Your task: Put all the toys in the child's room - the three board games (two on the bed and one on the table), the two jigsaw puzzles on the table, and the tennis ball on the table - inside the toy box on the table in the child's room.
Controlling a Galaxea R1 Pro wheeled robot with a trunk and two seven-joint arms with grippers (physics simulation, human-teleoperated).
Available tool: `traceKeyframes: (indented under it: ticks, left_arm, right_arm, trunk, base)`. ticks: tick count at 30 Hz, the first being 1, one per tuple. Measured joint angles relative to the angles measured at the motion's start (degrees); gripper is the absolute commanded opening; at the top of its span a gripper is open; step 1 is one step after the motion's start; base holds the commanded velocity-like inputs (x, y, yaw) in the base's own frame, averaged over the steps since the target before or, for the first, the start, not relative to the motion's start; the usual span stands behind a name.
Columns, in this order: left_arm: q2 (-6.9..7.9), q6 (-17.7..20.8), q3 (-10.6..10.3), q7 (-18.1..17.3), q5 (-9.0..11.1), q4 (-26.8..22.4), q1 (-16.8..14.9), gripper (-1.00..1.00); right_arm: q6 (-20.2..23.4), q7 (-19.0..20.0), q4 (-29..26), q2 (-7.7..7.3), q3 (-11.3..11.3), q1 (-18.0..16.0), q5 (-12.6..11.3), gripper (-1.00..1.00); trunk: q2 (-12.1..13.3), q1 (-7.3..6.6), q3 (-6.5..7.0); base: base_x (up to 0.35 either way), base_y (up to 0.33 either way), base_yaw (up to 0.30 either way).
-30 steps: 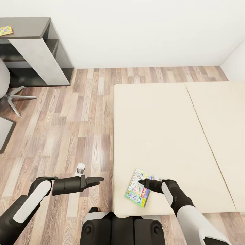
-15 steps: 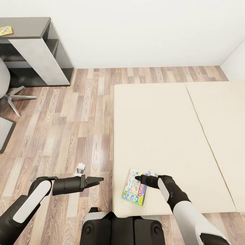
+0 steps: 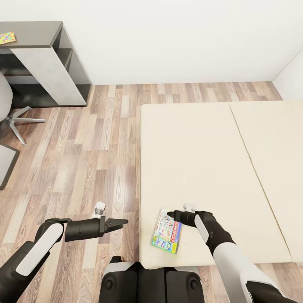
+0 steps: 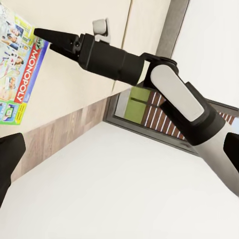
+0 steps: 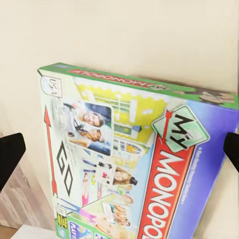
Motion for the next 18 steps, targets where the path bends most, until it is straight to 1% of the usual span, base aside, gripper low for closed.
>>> traceKeyframes:
  ticks: [5,18]
  left_arm:
    - [0.01,0.0,0.0,0.0,0.0,0.0,0.0,1.00]
    - [-0.01,-0.1,0.1,0.1,0.0,0.1,0.0,1.00]
  right_arm:
    - [-1.2,0.2,0.0,-0.21,0.1,0.0,0.0,1.00]
    - [-1.9,0.6,-0.1,-1.07,0.3,0.7,0.0,1.00]
  trunk:
    - [0.0,0.00,0.00]
    - [0.0,0.00,0.00]
  base:
    - [0.000,0.000,0.000]
    - [0.000,0.000,0.000]
